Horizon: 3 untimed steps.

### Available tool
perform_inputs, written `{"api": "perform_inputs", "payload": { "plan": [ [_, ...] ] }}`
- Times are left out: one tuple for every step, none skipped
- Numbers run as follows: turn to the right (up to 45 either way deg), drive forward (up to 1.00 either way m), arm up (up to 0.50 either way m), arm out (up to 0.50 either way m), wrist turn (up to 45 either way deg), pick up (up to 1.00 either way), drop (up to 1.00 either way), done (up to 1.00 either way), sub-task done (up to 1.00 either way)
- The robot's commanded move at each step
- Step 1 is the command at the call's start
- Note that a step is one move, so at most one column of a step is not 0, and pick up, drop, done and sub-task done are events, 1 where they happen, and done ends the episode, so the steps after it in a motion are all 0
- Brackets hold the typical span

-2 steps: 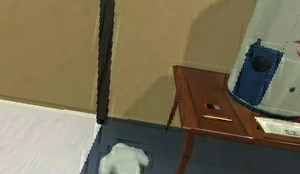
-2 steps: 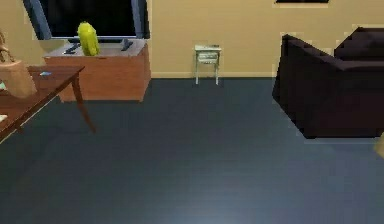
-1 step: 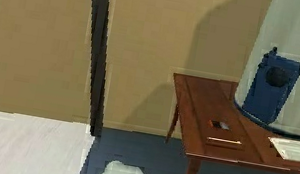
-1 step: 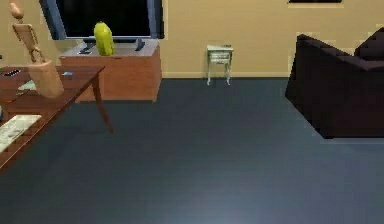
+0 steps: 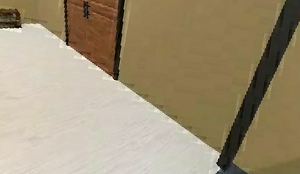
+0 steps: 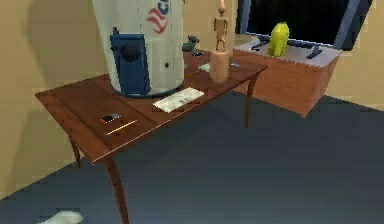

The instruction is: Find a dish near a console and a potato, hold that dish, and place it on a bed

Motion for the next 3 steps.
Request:
{"api": "perform_inputs", "payload": {
  "plan": [
    [0.0,0.4,0.0,0.0,0.0,0.0,0.0,0.0,0.0],
    [-45.0,0.0,0.0,0.0,0.0,0.0,0.0,0.0,0.0],
    [-18.0,0.0,0.0,0.0,0.0,0.0,0.0,0.0,0.0]
  ]
}}
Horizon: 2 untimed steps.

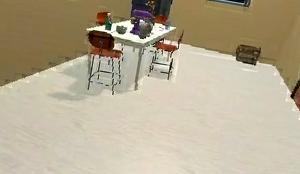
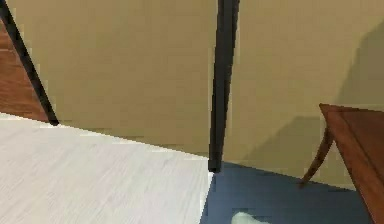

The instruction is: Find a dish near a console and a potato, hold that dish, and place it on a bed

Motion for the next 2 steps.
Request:
{"api": "perform_inputs", "payload": {
  "plan": [
    [0.0,1.0,0.0,0.0,0.0,0.0,0.0,0.0,0.0],
    [0.0,0.95,0.0,0.0,0.0,0.0,0.0,0.0,0.0]
  ]
}}
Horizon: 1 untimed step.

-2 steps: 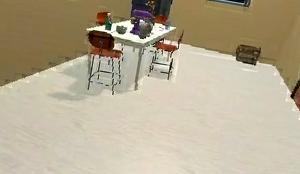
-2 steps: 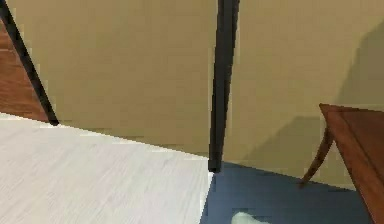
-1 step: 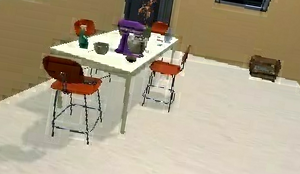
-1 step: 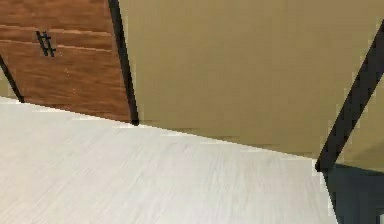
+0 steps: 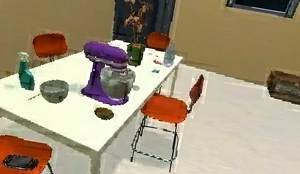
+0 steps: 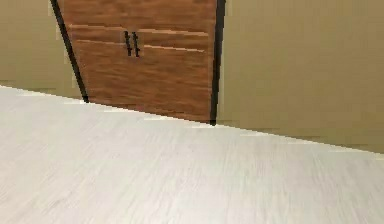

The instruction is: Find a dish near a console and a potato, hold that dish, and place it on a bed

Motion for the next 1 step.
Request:
{"api": "perform_inputs", "payload": {
  "plan": [
    [15.0,0.0,0.0,0.0,0.0,0.0,0.0,0.0,0.0]
  ]
}}
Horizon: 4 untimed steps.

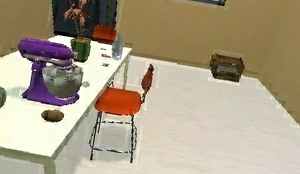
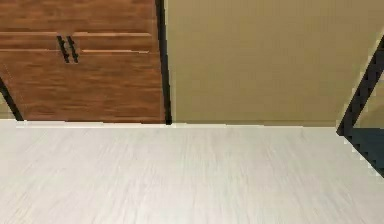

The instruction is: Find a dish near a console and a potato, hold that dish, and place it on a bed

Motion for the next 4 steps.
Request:
{"api": "perform_inputs", "payload": {
  "plan": [
    [0.0,0.15,0.0,0.0,0.0,0.0,0.0,0.0,0.0],
    [-45.0,0.0,0.0,0.0,0.0,0.0,0.0,0.0,0.0],
    [-42.0,0.0,0.0,0.0,0.0,0.0,0.0,0.0,0.0],
    [0.0,0.15,0.0,0.0,0.0,0.0,0.0,0.0,0.0]
  ]
}}
